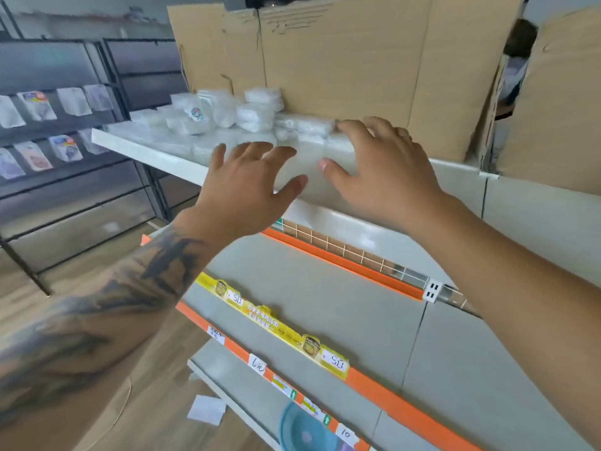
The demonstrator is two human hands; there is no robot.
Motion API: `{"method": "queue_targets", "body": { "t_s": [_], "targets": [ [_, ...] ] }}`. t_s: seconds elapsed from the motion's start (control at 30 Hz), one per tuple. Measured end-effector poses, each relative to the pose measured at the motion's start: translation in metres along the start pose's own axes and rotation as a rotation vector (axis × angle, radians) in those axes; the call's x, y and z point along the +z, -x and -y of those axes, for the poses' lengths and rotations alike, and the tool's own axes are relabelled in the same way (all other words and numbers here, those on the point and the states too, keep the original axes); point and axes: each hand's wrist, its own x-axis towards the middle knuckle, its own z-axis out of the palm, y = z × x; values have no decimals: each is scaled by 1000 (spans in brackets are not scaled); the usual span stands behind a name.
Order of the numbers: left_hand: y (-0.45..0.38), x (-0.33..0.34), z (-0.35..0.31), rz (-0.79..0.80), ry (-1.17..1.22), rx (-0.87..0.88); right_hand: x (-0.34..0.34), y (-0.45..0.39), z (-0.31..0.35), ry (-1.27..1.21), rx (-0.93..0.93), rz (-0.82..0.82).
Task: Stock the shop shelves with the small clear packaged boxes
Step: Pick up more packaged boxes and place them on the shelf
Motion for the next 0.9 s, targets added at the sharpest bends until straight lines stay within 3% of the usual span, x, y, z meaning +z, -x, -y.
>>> {"method": "queue_targets", "body": {
  "t_s": [0.3, 0.6, 0.73, 0.9],
  "targets": [
    [-126, 35, 41, 126, -5, 136, 35, -92, -29, 123, 196, 254],
    [-253, 80, 61, 314, -76, 319, 82, -170, -40, 150, 325, 393],
    [-286, 94, 60, 371, -102, 433, 99, -186, -45, 141, 371, 402],
    [-302, 106, 66, 382, 29, 527, 107, -190, -47, 62, 397, 290]
  ]
}}
